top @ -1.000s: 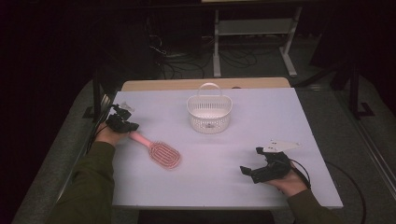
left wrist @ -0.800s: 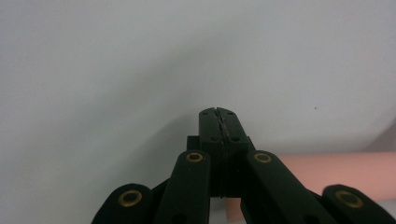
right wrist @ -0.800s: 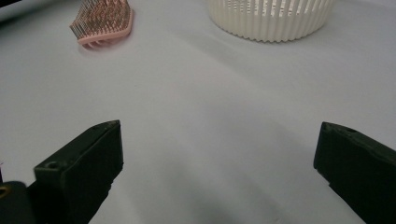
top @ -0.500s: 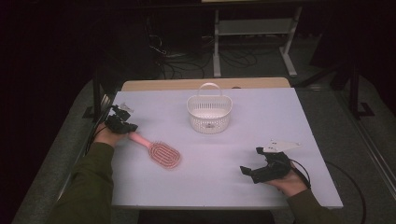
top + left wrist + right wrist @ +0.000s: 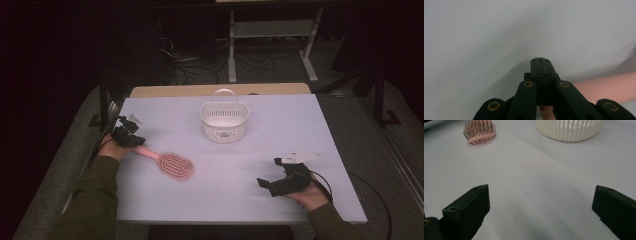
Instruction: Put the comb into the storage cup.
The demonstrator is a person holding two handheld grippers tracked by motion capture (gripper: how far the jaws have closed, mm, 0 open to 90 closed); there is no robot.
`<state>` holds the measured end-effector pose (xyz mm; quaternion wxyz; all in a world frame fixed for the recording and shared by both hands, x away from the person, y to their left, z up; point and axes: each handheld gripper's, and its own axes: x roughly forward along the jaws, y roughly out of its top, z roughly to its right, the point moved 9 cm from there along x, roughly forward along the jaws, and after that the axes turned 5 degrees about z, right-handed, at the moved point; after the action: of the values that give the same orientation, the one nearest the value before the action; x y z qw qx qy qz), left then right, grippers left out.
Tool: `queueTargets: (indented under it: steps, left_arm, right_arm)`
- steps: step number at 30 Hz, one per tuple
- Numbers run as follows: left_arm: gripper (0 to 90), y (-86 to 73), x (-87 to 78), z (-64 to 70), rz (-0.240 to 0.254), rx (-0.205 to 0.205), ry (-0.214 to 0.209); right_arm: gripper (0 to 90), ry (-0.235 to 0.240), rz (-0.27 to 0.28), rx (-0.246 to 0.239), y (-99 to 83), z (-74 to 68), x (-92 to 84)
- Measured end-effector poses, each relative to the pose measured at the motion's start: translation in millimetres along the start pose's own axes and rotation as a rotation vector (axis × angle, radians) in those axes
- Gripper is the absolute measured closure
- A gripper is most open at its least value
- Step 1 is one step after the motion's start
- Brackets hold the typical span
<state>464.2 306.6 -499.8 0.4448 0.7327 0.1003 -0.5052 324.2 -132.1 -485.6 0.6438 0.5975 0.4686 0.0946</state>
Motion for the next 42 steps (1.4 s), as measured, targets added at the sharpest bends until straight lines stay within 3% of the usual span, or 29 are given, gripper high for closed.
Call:
queueTargets:
  steps: [13,21,36,42]
  left_arm:
    - [90.0,-16.4,-6.9,5.0,-0.029,-0.008,-0.011]
    - [90.0,-24.3,-12.3,10.9,-0.013,-0.016,-0.03]
    - [90.0,-39.8,-22.8,16.1,0.04,-0.08,-0.062]
    - [90.0,-45.2,-27.0,19.8,0.04,-0.081,-0.073]
  right_arm:
    - [1.3,-0.001,0.0,0.001,0.1,-0.4,0.2]
    - [1.3,0.004,0.0,-0.004,-0.3,-1.5,0.7]
    - [1.3,0.004,-0.002,-0.005,-1.0,-2.3,0.8]
    - [1.3,0.003,-0.001,-0.005,-1.5,-3.2,0.2]
